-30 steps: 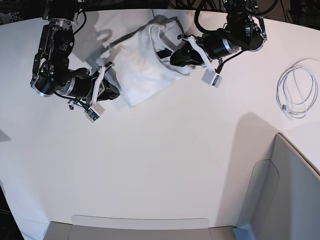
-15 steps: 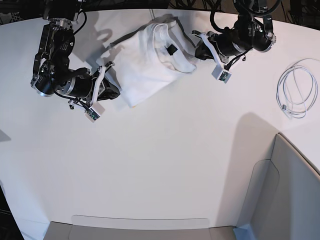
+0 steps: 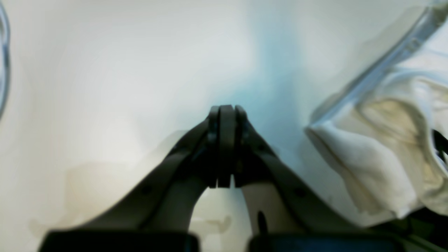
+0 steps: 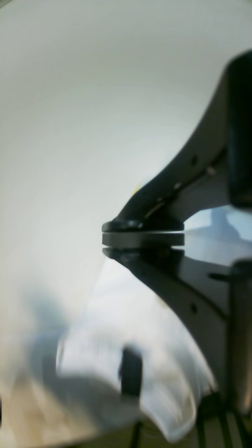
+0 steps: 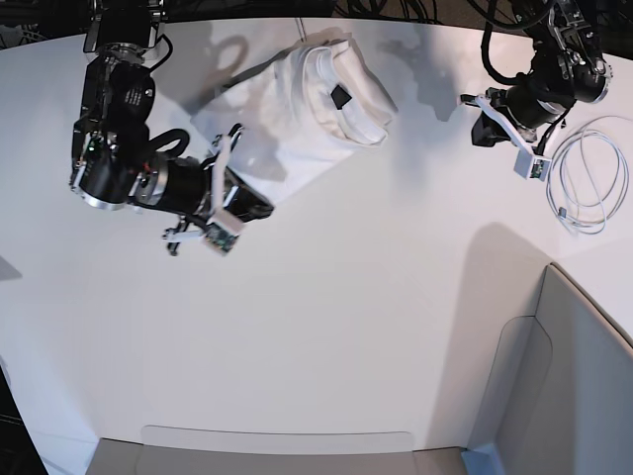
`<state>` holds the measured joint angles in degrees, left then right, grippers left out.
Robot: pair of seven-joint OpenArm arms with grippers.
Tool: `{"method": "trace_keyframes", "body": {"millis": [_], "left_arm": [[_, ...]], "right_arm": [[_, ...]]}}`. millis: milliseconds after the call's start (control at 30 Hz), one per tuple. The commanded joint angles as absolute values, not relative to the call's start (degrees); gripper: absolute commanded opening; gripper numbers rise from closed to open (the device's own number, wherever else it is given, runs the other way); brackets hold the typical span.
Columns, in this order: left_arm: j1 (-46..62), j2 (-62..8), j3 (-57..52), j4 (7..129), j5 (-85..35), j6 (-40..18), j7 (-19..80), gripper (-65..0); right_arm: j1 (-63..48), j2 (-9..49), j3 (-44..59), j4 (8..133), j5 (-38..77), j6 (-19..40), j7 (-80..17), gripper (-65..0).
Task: Layout the t-shirt on the table in an organized manner, then fold the t-shirt properly
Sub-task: 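Release the left gripper and move it back beside the cable, then drag the folded shirt bundle with the right gripper to the table corner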
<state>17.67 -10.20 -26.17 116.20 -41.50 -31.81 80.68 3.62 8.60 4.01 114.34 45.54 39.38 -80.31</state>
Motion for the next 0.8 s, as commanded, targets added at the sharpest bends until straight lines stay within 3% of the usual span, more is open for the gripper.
{"method": "trace_keyframes", "body": {"millis": [0,300,767], "left_arm": [[17.54,-10.59,-26.33,116.97,-41.98,-31.87,80.0,-65.0],[18.33,-10.77,-26.51,116.62,-41.98,-31.78,80.0,-65.0],[19.91,-10.68,-26.51,116.62,-41.98,-31.78,80.0,-65.0]], "right_arm": [[3.38,10.15,2.24,114.95,45.67,40.0,-80.0,-65.0],[0.75,20.35,-7.6,112.4,41.71,40.0,-80.0,-65.0],[4.26,14.37,-19.3,92.0,31.6,40.0,-80.0,-65.0]]}}
